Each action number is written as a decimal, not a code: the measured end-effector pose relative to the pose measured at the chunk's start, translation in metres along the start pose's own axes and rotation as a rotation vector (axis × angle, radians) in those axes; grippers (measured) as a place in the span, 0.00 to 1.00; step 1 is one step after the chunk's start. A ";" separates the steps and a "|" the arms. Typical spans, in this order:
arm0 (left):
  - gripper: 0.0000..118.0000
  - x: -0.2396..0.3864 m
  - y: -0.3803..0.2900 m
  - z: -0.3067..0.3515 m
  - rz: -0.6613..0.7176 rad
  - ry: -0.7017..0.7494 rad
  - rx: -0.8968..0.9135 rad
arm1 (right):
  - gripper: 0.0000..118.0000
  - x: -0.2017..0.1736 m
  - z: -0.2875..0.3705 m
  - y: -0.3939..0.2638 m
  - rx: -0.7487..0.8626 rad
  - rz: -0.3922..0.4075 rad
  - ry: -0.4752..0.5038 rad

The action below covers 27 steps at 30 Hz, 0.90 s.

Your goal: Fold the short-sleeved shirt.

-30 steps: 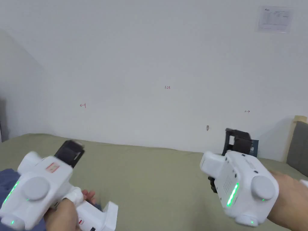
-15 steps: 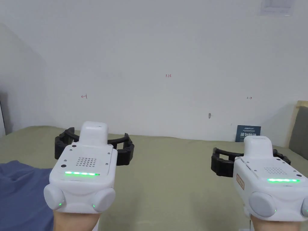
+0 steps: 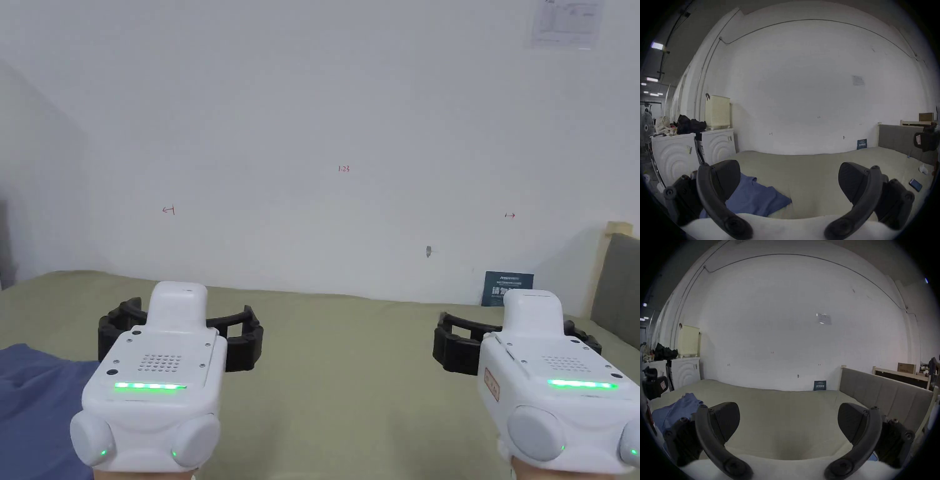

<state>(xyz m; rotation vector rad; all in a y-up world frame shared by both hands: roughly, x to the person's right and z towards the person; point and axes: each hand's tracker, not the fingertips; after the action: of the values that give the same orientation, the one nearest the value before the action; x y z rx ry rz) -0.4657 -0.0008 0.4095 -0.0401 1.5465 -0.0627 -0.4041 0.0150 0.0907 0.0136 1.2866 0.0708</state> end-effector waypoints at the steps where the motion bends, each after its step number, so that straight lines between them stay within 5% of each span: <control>1: 1.00 0.003 0.001 0.002 -0.033 0.005 -0.002 | 0.99 -0.001 0.002 -0.001 0.006 0.017 0.004; 4: 1.00 0.007 0.002 0.011 -0.045 0.009 0.040 | 0.88 -0.001 0.003 -0.004 0.007 0.033 0.026; 6: 0.89 0.009 0.003 0.016 -0.035 0.002 0.053 | 0.55 -0.003 0.010 -0.003 0.015 0.046 0.026; 7: 0.64 0.010 0.004 0.018 -0.031 0.002 0.056 | 0.33 -0.003 0.014 -0.003 0.017 0.056 0.031; 8: 0.06 0.010 0.003 0.021 -0.028 0.002 0.073 | 0.11 -0.004 0.016 -0.004 0.018 0.065 0.026; 9: 0.00 0.012 0.002 0.020 -0.044 0.045 0.090 | 0.08 -0.004 0.019 -0.005 0.021 0.067 0.028; 12: 0.00 0.009 0.004 0.028 -0.046 0.080 0.105 | 0.00 -0.001 0.021 -0.011 0.007 0.059 0.050; 18: 0.00 -0.022 0.011 0.038 -0.010 0.096 0.053 | 0.00 -0.016 0.024 -0.008 -0.018 0.028 0.131; 27: 0.00 -0.118 0.011 0.076 -0.031 0.271 -0.025 | 0.00 -0.120 0.018 0.006 -0.024 0.024 0.401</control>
<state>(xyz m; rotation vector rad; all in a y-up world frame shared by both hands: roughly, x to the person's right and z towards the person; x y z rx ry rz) -0.3926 0.0172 0.5279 -0.0778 1.8180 -0.0757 -0.4204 0.0146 0.2114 -0.0069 1.6866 0.1135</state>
